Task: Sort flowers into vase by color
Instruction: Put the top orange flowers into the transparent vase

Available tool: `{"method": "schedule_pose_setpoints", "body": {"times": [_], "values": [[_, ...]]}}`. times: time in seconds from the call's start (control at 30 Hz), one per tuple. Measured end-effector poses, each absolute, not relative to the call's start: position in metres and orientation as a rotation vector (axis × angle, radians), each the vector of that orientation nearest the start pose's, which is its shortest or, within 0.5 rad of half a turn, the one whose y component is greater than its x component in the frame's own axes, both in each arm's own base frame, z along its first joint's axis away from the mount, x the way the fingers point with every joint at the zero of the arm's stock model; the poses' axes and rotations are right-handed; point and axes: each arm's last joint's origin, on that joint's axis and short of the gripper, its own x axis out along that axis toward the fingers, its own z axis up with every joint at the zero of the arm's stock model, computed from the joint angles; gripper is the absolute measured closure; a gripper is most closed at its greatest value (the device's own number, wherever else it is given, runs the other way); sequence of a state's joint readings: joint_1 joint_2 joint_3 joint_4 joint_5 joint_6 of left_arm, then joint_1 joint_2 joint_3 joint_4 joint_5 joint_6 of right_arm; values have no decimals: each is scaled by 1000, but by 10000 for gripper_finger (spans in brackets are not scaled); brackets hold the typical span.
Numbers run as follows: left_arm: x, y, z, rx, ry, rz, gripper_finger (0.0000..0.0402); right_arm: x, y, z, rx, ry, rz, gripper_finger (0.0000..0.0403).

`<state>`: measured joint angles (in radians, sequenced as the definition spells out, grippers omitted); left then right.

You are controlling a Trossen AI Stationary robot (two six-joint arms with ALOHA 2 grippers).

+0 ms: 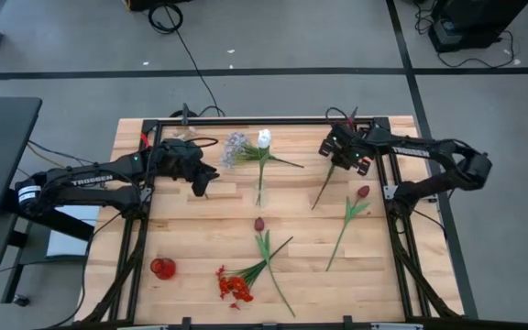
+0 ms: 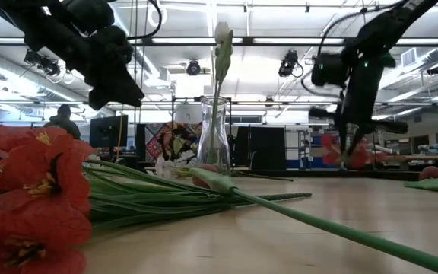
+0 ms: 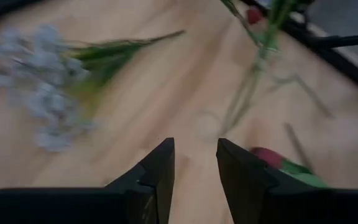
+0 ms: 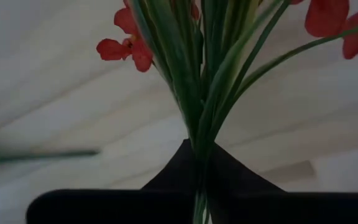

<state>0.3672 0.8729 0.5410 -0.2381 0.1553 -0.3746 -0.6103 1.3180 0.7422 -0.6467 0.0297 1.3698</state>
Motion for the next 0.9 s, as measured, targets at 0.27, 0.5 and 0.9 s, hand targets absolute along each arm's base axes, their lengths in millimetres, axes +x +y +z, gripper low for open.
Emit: {"method": "schedule_pose_setpoints", "body": {"times": [0.27, 0.5, 0.9], "values": [[182, 54, 288, -499, 355, 207, 276, 193, -113, 240, 1132, 375, -954, 370], [183, 38, 374, -348, 239, 198, 276, 185, -98, 289, 875, 134, -699, 373], [238, 18, 429, -318, 213, 137, 218, 188, -64, 346, 480, -161, -131, 368]]}}
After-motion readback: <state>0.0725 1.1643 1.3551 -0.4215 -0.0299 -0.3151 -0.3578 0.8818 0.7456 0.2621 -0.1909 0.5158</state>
